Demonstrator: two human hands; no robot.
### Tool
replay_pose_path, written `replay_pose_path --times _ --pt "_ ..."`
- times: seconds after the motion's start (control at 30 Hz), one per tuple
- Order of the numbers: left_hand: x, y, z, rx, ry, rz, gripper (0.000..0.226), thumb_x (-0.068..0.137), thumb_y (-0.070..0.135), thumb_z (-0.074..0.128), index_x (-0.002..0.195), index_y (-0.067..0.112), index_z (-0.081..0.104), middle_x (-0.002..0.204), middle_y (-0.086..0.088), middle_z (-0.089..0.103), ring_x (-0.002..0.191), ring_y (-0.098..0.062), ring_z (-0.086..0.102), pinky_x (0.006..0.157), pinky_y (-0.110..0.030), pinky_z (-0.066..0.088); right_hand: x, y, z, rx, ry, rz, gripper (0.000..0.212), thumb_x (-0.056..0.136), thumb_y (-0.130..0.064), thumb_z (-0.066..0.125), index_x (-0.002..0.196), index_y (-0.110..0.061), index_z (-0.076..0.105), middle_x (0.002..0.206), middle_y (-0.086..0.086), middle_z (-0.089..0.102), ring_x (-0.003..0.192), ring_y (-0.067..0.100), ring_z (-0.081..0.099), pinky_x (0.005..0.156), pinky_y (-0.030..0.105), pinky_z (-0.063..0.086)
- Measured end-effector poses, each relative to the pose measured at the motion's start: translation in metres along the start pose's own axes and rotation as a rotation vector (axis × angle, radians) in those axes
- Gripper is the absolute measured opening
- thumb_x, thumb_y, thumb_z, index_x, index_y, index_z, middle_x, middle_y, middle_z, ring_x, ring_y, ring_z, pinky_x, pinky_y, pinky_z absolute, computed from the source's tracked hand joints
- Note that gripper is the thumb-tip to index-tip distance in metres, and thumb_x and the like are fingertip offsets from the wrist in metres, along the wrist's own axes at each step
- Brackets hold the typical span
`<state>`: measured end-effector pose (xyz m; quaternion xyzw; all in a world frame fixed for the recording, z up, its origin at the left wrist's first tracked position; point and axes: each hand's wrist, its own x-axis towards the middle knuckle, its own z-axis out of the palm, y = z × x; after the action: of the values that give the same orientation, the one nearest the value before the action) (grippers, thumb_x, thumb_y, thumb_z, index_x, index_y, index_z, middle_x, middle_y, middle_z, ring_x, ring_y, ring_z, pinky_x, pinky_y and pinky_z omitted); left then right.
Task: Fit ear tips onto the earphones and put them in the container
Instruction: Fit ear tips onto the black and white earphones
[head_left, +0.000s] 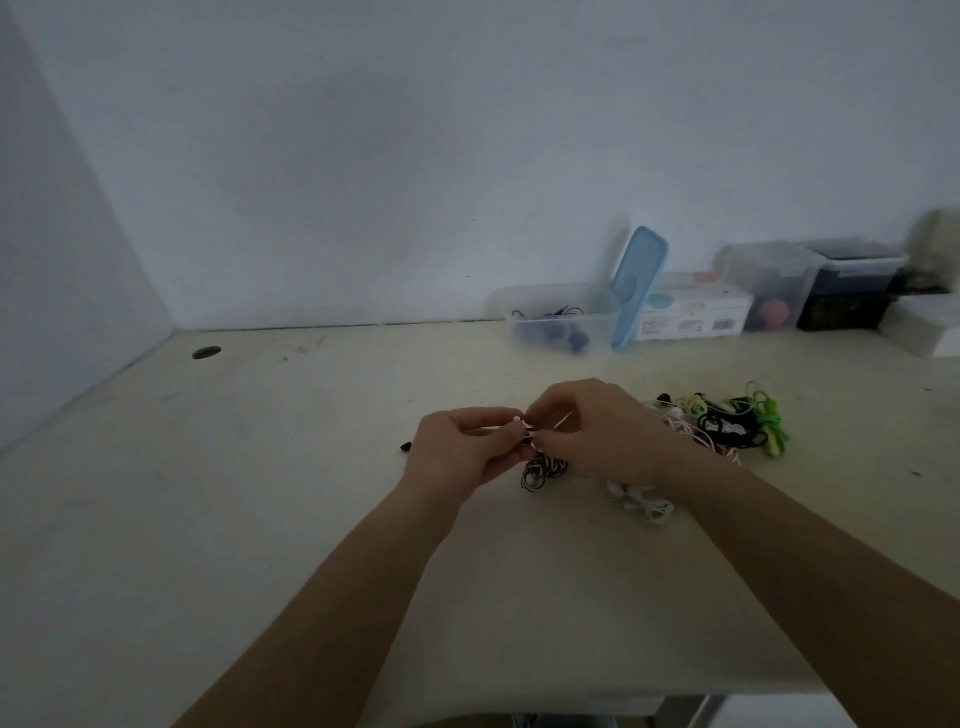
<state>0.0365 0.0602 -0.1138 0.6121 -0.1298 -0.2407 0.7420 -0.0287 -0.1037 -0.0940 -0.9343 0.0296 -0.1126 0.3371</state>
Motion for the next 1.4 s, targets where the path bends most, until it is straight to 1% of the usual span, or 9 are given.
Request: replay_pose_path --times 0.3,0.47,0.57,0.67,0.83,0.93,1.07,1.2,1.4 --pt "-0.001 -0.001 -0.005 0.041 -0.038 0.003 0.027 0.086 -0.011 0.066 0.111 -0.003 0.067 0.094 -0.022 0.075 0.082 -0.03 0.074 0.073 -0.025 0.059 0.004 0.011 0.004 0.19 -0.004 -0.037 0.015 0.085 -0.016 0.074 0.098 -0.023 0.072 0.081 -0.004 0.073 0.076 0.013 0.07 0.079 0.036 0.058" --pt "-0.002 -0.004 -0.005 0.055 -0.043 -0.022 0.03 0.085 -0.009 0.068 0.114 -0.003 0.063 0.097 -0.02 0.075 0.087 -0.032 0.074 0.075 -0.028 0.06 0.005 0.012 0.002 0.231 -0.104 -0.057 0.012 0.087 -0.015 0.073 0.099 -0.019 0.074 0.086 0.002 0.075 0.085 0.024 0.071 0.083 0.039 0.056" --pt "-0.003 -0.004 -0.005 0.076 -0.037 -0.023 0.028 0.085 -0.007 0.069 0.112 -0.001 0.063 0.096 -0.019 0.075 0.085 -0.03 0.074 0.073 -0.026 0.059 0.004 0.012 0.002 0.216 -0.103 -0.066 0.01 0.087 -0.014 0.074 0.096 -0.016 0.075 0.084 -0.001 0.075 0.082 0.018 0.071 0.081 0.033 0.057" --pt "-0.006 -0.002 -0.006 0.247 -0.029 0.026 0.022 0.083 -0.004 0.072 0.104 0.002 0.067 0.088 -0.016 0.076 0.079 -0.023 0.075 0.068 -0.024 0.059 0.003 0.012 0.001 0.22 -0.02 -0.038 0.011 0.085 -0.014 0.075 0.096 -0.017 0.076 0.085 -0.005 0.076 0.082 0.009 0.072 0.083 0.029 0.058" --pt "-0.007 0.011 -0.014 0.432 0.004 0.14 0.016 0.081 -0.001 0.075 0.095 0.007 0.072 0.085 -0.013 0.076 0.073 -0.017 0.072 0.064 -0.025 0.058 0.004 0.014 0.002 0.431 0.067 0.045 0.011 0.089 -0.009 0.071 0.099 -0.01 0.075 0.083 0.008 0.077 0.081 0.018 0.073 0.087 0.034 0.058" --pt "-0.001 0.029 -0.034 0.499 0.123 0.232 0.013 0.082 0.0 0.074 0.092 0.008 0.073 0.082 -0.01 0.075 0.066 -0.016 0.071 0.059 -0.025 0.057 0.011 0.015 0.002 0.524 0.13 0.069 0.013 0.092 -0.011 0.067 0.103 -0.009 0.075 0.08 0.013 0.073 0.075 0.018 0.067 0.084 0.034 0.058" --pt "0.017 0.038 -0.073 0.763 0.319 0.307 0.015 0.084 0.005 0.071 0.086 0.02 0.074 0.08 0.005 0.074 0.065 -0.011 0.069 0.062 -0.022 0.054 0.023 0.016 -0.002 0.636 0.163 0.126 0.014 0.094 -0.017 0.065 0.1 -0.011 0.076 0.07 0.0 0.064 0.071 0.012 0.06 0.071 0.024 0.054" --pt "0.029 0.033 -0.095 1.136 0.312 0.242 0.019 0.086 0.008 0.068 0.094 0.023 0.075 0.09 0.01 0.068 0.078 0.0 0.059 0.068 -0.005 0.035 0.036 0.019 -0.001 0.858 0.144 0.165 0.014 0.092 -0.008 0.064 0.09 -0.004 0.077 0.064 0.006 0.054 0.062 0.017 0.05 0.062 0.032 0.039" --pt "0.034 0.025 -0.098 1.258 0.187 0.099 0.015 0.084 0.021 0.074 0.097 0.028 0.074 0.087 0.012 0.064 0.079 -0.002 0.057 0.066 -0.011 0.036 0.05 0.015 0.008 0.892 0.075 0.154 0.014 0.09 -0.004 0.063 0.09 -0.003 0.078 0.063 0.009 0.051 0.057 0.02 0.05 0.062 0.039 0.036"
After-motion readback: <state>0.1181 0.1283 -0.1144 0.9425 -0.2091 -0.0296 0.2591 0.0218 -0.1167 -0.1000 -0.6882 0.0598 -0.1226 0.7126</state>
